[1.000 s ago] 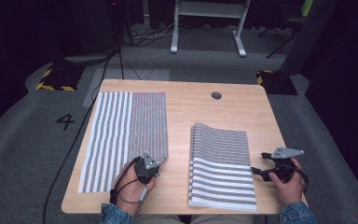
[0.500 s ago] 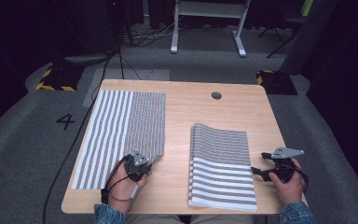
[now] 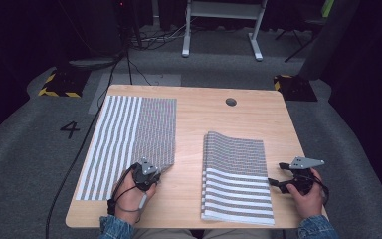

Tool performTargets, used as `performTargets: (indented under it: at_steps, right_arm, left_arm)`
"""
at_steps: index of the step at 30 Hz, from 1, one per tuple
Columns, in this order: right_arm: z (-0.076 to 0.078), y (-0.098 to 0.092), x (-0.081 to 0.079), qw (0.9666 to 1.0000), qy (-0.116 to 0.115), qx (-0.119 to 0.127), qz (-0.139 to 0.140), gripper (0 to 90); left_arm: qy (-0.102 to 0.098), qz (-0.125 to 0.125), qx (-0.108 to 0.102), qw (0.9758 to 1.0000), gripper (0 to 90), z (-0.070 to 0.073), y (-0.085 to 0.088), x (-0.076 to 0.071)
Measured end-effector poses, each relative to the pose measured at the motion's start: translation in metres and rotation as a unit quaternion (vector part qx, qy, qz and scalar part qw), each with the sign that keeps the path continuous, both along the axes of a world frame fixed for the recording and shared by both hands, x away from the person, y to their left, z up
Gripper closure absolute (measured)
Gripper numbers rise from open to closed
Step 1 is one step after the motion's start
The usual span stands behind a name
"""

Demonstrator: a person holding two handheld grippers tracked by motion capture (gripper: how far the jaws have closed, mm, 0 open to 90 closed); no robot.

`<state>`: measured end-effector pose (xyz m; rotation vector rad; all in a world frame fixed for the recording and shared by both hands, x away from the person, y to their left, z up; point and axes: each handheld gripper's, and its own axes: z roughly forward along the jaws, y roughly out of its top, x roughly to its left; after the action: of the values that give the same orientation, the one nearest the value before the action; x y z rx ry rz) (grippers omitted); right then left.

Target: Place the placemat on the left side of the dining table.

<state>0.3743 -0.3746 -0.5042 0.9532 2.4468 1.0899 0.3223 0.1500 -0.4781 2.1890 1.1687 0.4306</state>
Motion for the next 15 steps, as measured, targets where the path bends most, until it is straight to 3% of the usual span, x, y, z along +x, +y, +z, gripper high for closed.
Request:
performTargets:
  at_steps: [3, 12, 15]
  right_arm:
    - [0.0000, 0.0000, 0.0000, 1.0000, 0.000, 0.000, 0.000, 15.2]
    - [0.0000, 0.0000, 0.0000, 1.0000, 0.000, 0.000, 0.000, 15.2]
    - [0.0000, 0.0000, 0.0000, 1.0000, 0.000, 0.000, 0.000, 15.2]
  left_arm:
    - [-0.001, 0.002, -0.011, 0.9999, 78.5, 0.0005, 0.0011, -0.0005]
    - [-0.005, 0.002, -0.003, 1.0000, 75.4, -0.0055, -0.0022, 0.0046]
    - [0.000, -0.005, -0.016, 0.9999, 69.6, -0.0042, -0.0032, 0.0036]
